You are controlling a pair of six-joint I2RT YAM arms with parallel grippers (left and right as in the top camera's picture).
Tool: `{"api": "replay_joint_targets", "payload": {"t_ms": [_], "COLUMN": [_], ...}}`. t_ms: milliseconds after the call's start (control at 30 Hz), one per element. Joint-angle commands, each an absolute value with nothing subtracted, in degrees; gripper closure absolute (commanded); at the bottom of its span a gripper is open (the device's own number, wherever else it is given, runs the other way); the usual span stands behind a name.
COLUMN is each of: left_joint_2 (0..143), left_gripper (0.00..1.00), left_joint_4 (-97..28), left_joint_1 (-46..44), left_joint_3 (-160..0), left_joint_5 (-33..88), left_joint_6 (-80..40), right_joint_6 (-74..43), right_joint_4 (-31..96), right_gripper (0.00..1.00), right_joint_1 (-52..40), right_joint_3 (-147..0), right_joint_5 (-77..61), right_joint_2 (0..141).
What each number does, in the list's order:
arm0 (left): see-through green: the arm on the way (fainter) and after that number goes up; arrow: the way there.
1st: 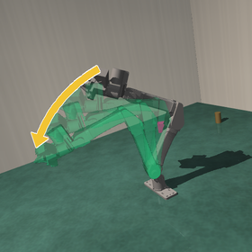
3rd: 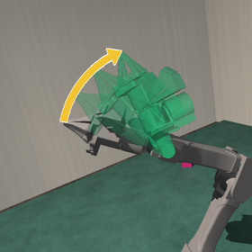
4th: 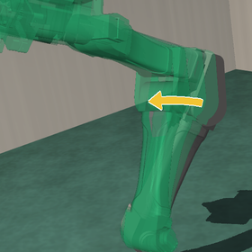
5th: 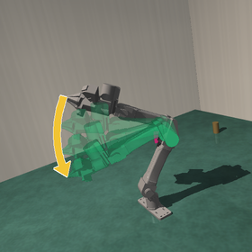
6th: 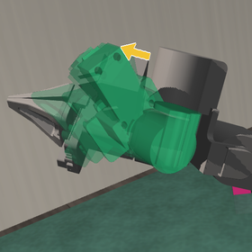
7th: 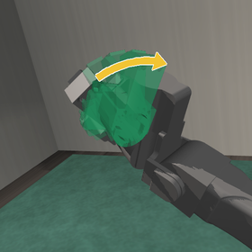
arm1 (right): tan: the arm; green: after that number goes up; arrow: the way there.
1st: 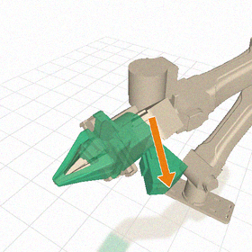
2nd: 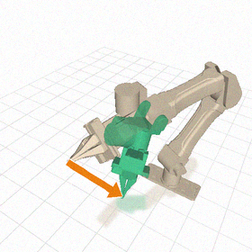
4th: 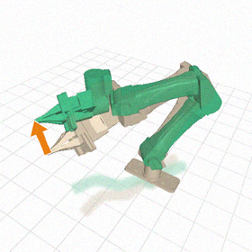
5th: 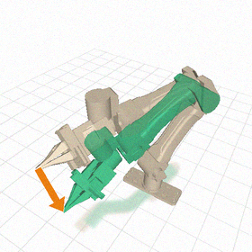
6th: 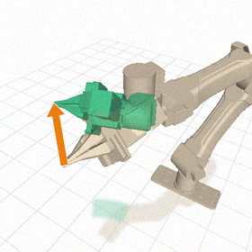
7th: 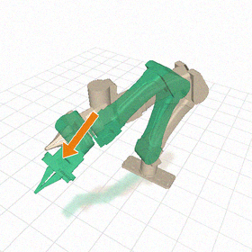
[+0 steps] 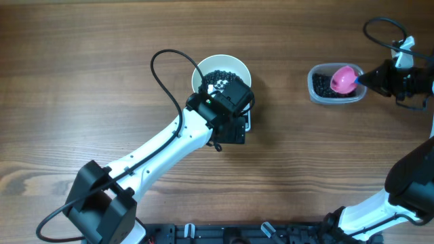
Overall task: Scoop item into bowl and weigh 150g on scale
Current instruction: 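Carry the pink scoop right over to the bean tub, then lower the scoop into the tub and open the right gripper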
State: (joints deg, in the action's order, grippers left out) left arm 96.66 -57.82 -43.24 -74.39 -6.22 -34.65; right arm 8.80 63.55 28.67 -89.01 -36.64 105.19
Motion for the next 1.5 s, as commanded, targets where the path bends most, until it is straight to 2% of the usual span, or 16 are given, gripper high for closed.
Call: {"api": "replay_joint_targets", "payload": {"t_ms": [0, 167, 300, 567, 733, 800, 867, 1033, 1133, 1200, 1233, 1267, 1333, 1367, 1433, 1467], "left_joint_2": [97.1, 97.1, 97.1, 97.1, 97.1, 97.1, 97.1, 97.1, 97.1, 97.1, 97.1, 97.1, 97.1, 97.1, 97.1, 97.1], "left_gripper": [0.00, 0.00, 0.00, 0.00, 0.00, 0.00, 0.00, 0.00, 0.00, 0.00, 0.00, 0.00, 0.00, 0.00, 0.00, 0.00], "left_joint_4": [-57.8, -57.8, -57.8, -57.8, -57.8, -57.8, -57.8, -57.8, -57.8, -57.8, -57.8, -57.8, -57.8, -57.8, -57.8, -57.8], "left_joint_1": [-43.7, -43.7, -43.7, -43.7, -43.7, -43.7, -43.7, -43.7, -43.7, -43.7, -43.7, -43.7, -43.7, -43.7, -43.7, -43.7], "left_joint_3": [-74.0, -74.0, -74.0, -74.0, -74.0, -74.0, -74.0, -74.0, -74.0, -74.0, -74.0, -74.0, -74.0, -74.0, -74.0, -74.0], "left_joint_5": [-7.4, -7.4, -7.4, -7.4, -7.4, -7.4, -7.4, -7.4, -7.4, -7.4, -7.4, -7.4, -7.4, -7.4, -7.4, -7.4], "left_joint_6": [-35.2, -35.2, -35.2, -35.2, -35.2, -35.2, -35.2, -35.2, -35.2, -35.2, -35.2, -35.2, -35.2, -35.2, -35.2, -35.2], "right_joint_6": [8.9, 7.4, -3.4, -2.9, 1.5, 2.5, 6.0, 7.0, 12.5, 11.8, 11.6, 11.5, 11.4, 10.1, 7.2, 7.1], "right_joint_4": [62.9, 62.0, 60.1, 63.9, 63.7, 62.6, 62.5, 63.8, 63.6, 62.8, 62.4, 62.5, 62.2, 61.2, 60.0, 59.6], "right_gripper": [0.95, 0.96, 0.96, 0.96, 0.96, 0.96, 0.96, 0.96, 0.96, 0.96, 0.87, 0.64, 0.42, 0.35, 0.32, 0.24], "right_joint_1": [28.5, 28.5, 26.9, 12.7, 9.8, 12.4, 17.8, 25.5, 26.9, 26.9, 26.9, 26.9, 26.9, 26.9, 26.9, 26.9], "right_joint_3": [-89.1, -89.1, -89.1, -98.2, -98.5, -98.5, -98.4, -95.4, -91.8, -90.0, -89.4, -89.1, -89.1, -89.1, -89.1, -89.1], "right_joint_5": [-34.1, -33.3, -25.3, 1.4, 2.9, -7.2, -23.7, -32.2, -42.1, -42.1, -42.1, -42.1, -41.6, -39.8, -35.9, -34.2], "right_joint_2": [104.7, 104.7, 104.7, 104.5, 104.4, 104.4, 104.7, 105.4, 107.2, 108.5, 109.2, 109.8, 110.6, 110.6, 110.6, 110.6]}}
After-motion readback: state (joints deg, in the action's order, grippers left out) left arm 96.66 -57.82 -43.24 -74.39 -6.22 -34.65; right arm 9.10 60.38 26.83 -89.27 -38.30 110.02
